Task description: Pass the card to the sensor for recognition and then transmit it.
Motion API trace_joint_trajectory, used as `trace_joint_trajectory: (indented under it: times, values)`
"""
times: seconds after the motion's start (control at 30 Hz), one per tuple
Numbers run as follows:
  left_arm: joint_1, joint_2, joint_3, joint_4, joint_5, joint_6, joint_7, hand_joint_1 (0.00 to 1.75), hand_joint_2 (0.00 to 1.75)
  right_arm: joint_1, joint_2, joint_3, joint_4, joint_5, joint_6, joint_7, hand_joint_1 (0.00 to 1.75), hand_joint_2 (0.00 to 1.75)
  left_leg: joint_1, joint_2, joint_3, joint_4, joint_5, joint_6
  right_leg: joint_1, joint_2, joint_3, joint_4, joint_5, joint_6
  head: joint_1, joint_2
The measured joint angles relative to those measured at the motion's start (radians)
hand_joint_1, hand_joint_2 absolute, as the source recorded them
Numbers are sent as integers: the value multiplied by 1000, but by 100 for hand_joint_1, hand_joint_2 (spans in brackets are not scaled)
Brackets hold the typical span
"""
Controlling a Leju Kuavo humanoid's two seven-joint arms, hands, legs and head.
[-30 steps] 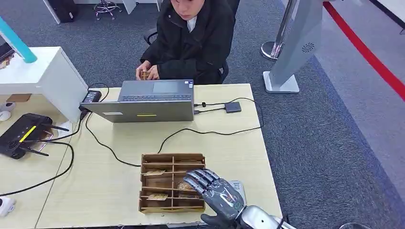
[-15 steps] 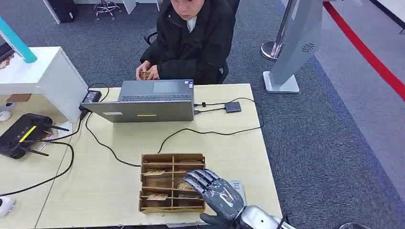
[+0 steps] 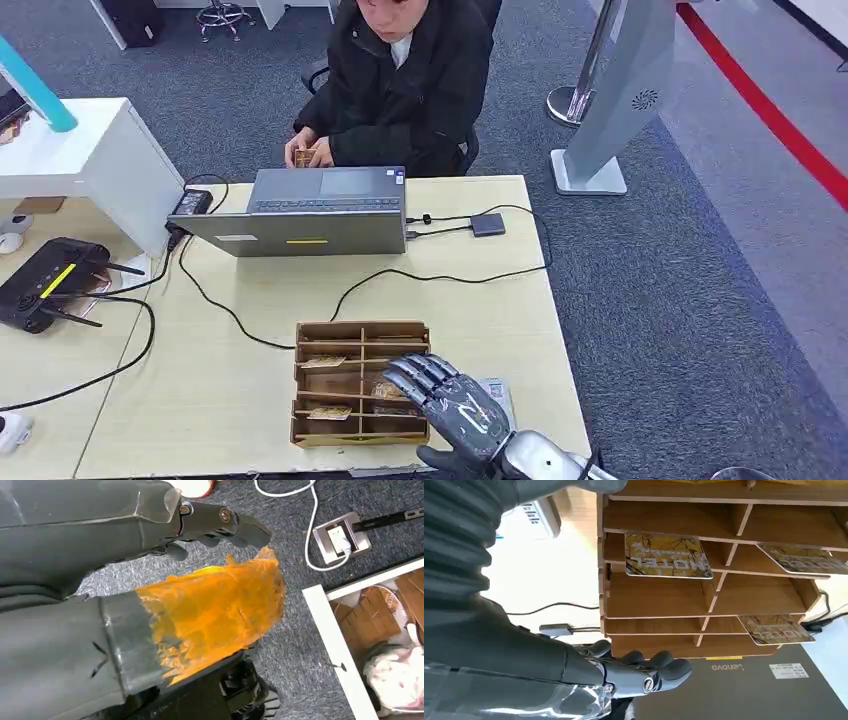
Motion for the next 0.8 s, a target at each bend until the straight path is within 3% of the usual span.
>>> trace_joint_trajectory:
  times: [0.8]
  values:
    - [-3, 0, 0, 0, -7, -5, 0, 0, 0, -5, 59, 9, 56, -14, 16, -17, 24, 175, 0, 0, 0, 0, 0, 0, 0, 0, 0, 0, 0, 0, 0, 0]
